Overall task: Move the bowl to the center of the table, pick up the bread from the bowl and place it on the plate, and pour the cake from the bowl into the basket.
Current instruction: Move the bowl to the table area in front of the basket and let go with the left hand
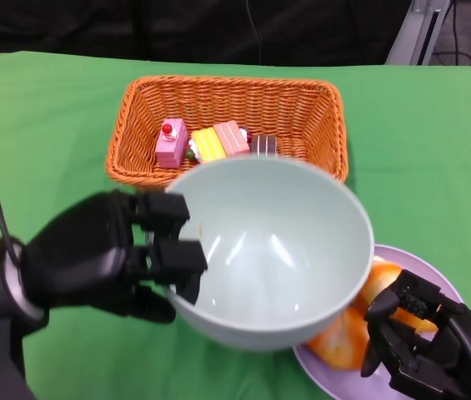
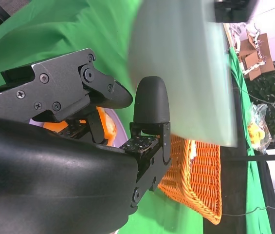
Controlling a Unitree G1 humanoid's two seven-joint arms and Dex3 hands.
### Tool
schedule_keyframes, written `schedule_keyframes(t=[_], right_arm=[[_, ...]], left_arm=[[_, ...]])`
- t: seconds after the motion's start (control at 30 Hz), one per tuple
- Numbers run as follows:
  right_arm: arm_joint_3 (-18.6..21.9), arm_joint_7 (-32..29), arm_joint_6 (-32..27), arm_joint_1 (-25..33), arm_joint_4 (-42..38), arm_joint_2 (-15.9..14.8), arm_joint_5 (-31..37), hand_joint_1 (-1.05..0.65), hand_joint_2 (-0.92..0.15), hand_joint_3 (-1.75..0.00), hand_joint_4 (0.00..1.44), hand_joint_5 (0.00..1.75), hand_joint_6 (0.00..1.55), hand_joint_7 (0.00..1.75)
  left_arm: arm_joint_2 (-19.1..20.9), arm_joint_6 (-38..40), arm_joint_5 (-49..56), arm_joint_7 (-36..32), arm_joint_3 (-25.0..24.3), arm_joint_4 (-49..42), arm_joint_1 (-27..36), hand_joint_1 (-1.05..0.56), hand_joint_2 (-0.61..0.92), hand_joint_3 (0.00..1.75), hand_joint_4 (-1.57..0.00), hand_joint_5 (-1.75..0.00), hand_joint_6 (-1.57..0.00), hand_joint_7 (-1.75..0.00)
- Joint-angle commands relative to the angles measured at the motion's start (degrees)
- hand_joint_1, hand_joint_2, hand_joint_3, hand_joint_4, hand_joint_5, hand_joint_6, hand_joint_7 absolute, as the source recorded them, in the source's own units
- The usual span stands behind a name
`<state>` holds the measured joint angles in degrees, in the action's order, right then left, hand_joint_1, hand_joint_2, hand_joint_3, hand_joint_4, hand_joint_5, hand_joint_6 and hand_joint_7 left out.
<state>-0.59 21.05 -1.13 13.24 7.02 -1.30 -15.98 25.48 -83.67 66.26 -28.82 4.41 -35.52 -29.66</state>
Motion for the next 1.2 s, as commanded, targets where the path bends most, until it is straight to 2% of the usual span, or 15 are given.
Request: schedule_keyframes(t=[0.03, 0.2, 0.3, 0.4, 0.43, 0.53, 0.67, 0.77, 0.9, 1.2], right_arm=[[0.68, -0.12, -0.16, 0.32, 0.61, -0.88, -0.58, -0.07, -0.76, -0.86, 0.67, 1.75, 0.54, 1.58], [0.62, -0.25, 0.16, 0.45, 0.71, -0.98, -0.07, -0.08, -0.76, -0.86, 0.67, 1.75, 0.54, 1.58], [0.65, 0.10, 0.13, 0.55, 0.81, -0.94, -0.50, -0.08, -0.77, -0.87, 0.66, 1.75, 0.54, 1.57], [0.66, 0.08, 0.15, 0.53, 0.75, -0.92, -0.52, -0.07, -0.77, -0.87, 0.66, 1.75, 0.53, 1.58], [0.67, 0.05, 0.15, 0.50, 0.68, -0.93, -0.49, -0.08, -0.76, -0.87, 0.66, 1.75, 0.53, 1.58], [0.78, 0.09, 0.30, 0.42, 0.42, -1.02, -0.44, -0.08, -0.76, -0.86, 0.67, 1.75, 0.54, 1.58], [0.86, 0.39, 0.83, 0.42, 0.14, -1.22, -0.30, -0.09, -0.76, -0.86, 0.67, 1.75, 0.54, 1.57], [0.83, 0.45, 0.54, 0.55, 0.30, -1.24, -0.55, -0.08, -0.76, -0.86, 0.67, 1.75, 0.54, 1.57], [0.83, 0.41, 0.95, 0.40, -0.08, -1.17, -0.35, -0.08, -0.76, -0.86, 0.67, 1.75, 0.53, 1.57], [0.45, 0.39, 1.69, 0.51, -0.07, -1.03, 0.28, -0.07, -0.75, -0.88, 0.67, 1.75, 0.53, 1.57]], left_arm=[[4.00, 3.58, 6.27, -11.38, 4.77, 1.06, 1.45, -0.18, 0.87, 0.06, -0.79, -1.75, -0.61, -1.72], [8.79, 11.23, 13.57, -27.18, 15.27, -0.12, 0.52, -0.16, 0.91, 0.09, -0.79, -1.75, -0.59, -1.75], [11.17, 15.04, 14.82, -33.42, 20.28, -2.85, -0.96, -0.10, 0.84, 0.06, -0.80, -1.75, -0.59, -1.75], [13.19, 17.16, 14.19, -35.55, 23.97, -5.28, -2.40, -0.18, 0.77, 0.02, -0.79, -1.75, -0.75, -1.49], [13.65, 17.80, 14.08, -36.35, 25.11, -5.79, -2.81, -0.22, 0.74, 0.01, -0.79, -1.75, -0.83, -1.35], [14.89, 20.88, 14.88, -39.06, 28.65, -7.88, -4.16, -0.25, 0.74, 0.02, -0.79, -1.75, -0.89, -1.25], [15.22, 26.36, 15.74, -42.71, 32.96, -11.15, -6.33, -0.16, 0.76, 0.01, -0.82, -1.73, -0.81, -1.42], [14.76, 29.80, 15.94, -44.33, 35.89, -13.90, -8.66, -0.15, 0.78, 0.02, -0.81, -1.74, -0.76, -1.52], [13.73, 31.42, 15.44, -45.52, 39.24, -16.84, -10.93, -0.19, 0.81, 0.02, -0.81, -1.73, -0.76, -1.50], [10.59, 32.58, 13.75, -47.86, 44.33, -21.39, -12.85, -0.18, 0.81, 0.01, -0.80, -1.75, -0.68, -1.64]])
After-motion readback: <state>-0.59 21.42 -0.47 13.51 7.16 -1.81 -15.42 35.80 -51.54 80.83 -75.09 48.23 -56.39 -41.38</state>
